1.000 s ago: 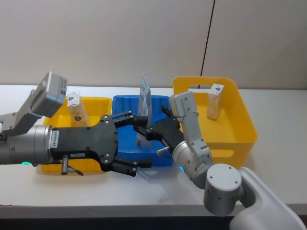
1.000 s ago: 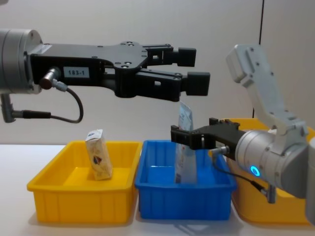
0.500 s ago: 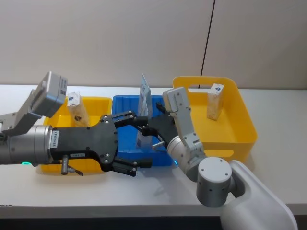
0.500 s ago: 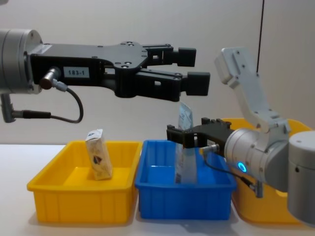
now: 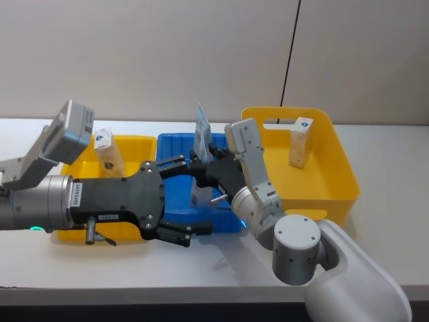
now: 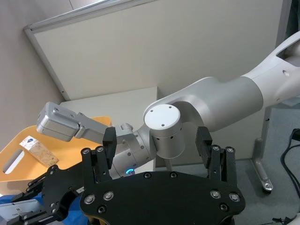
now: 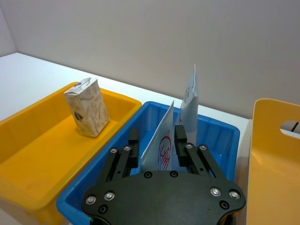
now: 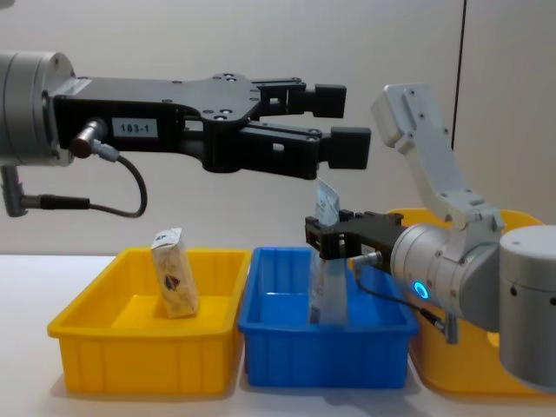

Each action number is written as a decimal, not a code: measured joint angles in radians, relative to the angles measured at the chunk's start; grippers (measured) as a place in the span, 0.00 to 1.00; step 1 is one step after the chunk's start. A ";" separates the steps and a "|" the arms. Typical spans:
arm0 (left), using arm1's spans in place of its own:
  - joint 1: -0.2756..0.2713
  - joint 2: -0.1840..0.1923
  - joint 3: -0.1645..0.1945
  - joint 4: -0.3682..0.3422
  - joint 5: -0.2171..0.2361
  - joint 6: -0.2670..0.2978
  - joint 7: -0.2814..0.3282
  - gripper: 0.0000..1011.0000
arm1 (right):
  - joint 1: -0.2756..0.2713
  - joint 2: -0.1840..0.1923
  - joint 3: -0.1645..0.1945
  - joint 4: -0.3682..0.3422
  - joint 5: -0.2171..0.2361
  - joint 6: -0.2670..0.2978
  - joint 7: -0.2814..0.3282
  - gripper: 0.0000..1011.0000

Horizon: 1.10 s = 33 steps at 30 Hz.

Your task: Bimanual collaborative sorting of washing and personal care products

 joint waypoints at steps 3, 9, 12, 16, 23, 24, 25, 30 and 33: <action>0.000 0.000 0.000 0.000 0.000 0.000 0.000 0.99 | 0.001 -0.001 0.003 0.002 -0.003 0.002 0.002 0.37; 0.000 0.000 0.000 0.000 0.000 0.000 0.000 0.99 | 0.002 0.000 0.009 0.002 -0.007 0.007 0.004 0.18; 0.000 0.000 0.000 0.000 0.000 0.000 0.000 0.99 | 0.002 0.002 0.013 -0.003 -0.010 0.011 0.005 0.09; 0.000 0.000 0.000 0.000 0.000 0.000 0.000 0.99 | 0.000 0.007 0.019 -0.011 -0.012 0.016 0.007 0.01; 0.000 0.000 0.000 0.000 0.000 0.000 0.000 0.99 | -0.008 0.017 0.031 -0.037 -0.014 0.024 0.010 0.00; 0.000 0.000 0.000 0.000 0.000 0.000 0.000 0.99 | -0.009 0.018 0.032 -0.041 -0.014 0.025 0.010 0.00; 0.000 0.000 0.000 0.000 0.000 0.000 0.000 0.99 | -0.011 0.020 0.035 -0.048 -0.014 0.027 0.012 0.00; 0.000 0.000 0.000 0.000 0.000 0.000 0.000 0.99 | -0.019 0.027 0.045 -0.079 -0.013 0.036 0.019 0.00; 0.000 0.000 0.000 0.000 0.000 0.000 0.000 0.99 | -0.024 0.033 0.052 -0.105 -0.010 0.042 0.027 0.00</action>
